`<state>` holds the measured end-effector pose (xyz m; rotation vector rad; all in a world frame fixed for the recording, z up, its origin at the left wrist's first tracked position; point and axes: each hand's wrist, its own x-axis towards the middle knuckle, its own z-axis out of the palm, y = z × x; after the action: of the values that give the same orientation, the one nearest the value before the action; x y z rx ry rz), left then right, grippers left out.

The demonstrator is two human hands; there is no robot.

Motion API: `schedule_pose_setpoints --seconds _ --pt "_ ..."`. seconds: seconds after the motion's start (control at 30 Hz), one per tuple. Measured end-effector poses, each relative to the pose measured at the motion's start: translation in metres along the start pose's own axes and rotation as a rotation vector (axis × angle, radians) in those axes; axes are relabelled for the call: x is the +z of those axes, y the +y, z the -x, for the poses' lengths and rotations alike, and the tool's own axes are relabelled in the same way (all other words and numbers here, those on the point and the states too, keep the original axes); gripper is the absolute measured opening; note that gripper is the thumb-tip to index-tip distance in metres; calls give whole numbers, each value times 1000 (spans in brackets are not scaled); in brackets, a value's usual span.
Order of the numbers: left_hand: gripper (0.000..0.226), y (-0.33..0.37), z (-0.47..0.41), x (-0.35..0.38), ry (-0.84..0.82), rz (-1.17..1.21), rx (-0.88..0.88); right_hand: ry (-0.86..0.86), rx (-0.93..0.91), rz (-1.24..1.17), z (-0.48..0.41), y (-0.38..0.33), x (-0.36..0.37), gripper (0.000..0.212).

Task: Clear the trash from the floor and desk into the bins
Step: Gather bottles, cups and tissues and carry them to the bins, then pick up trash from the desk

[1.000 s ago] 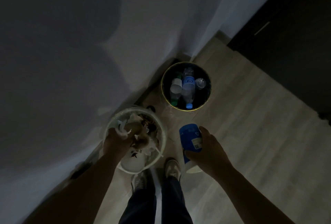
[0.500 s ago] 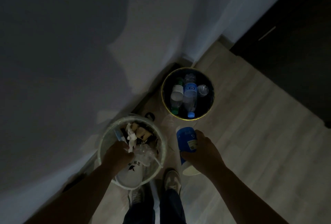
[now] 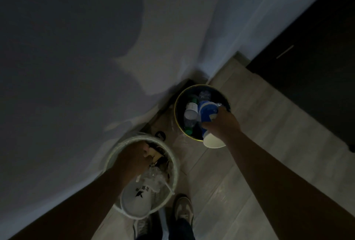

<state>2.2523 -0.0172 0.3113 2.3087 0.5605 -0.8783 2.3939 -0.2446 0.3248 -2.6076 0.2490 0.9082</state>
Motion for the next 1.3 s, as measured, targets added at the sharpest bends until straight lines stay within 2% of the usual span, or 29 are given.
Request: schedule_pose_setpoints --seconds 0.13,0.33,0.47,0.6,0.73,0.87,1.07,1.2,1.3 --pt "31 -7 6 5 11 44 -19 -65 -8 -3 17 0 17 82" --pt "29 -41 28 14 -35 -71 -112 -246 -40 -77 75 -3 79 67" --pt "32 -61 37 12 -46 -127 -151 -345 -32 -79 94 -15 117 73" --pt "32 -75 42 10 -33 -141 -163 -385 -103 -140 101 -27 135 75" --pt "32 -80 54 10 -28 -130 -158 -390 -164 61 110 -26 131 78" --pt "35 -66 74 -5 -26 -86 -137 -356 -186 146 127 -22 103 64" --pt "36 -13 139 -77 53 -135 27 -276 -300 168 188 -48 9 64" --pt "36 40 217 -154 260 -129 198 -173 -484 184 249 -96 -87 46" --pt "42 81 287 -223 479 -78 307 -29 -718 204 300 -142 -172 47"
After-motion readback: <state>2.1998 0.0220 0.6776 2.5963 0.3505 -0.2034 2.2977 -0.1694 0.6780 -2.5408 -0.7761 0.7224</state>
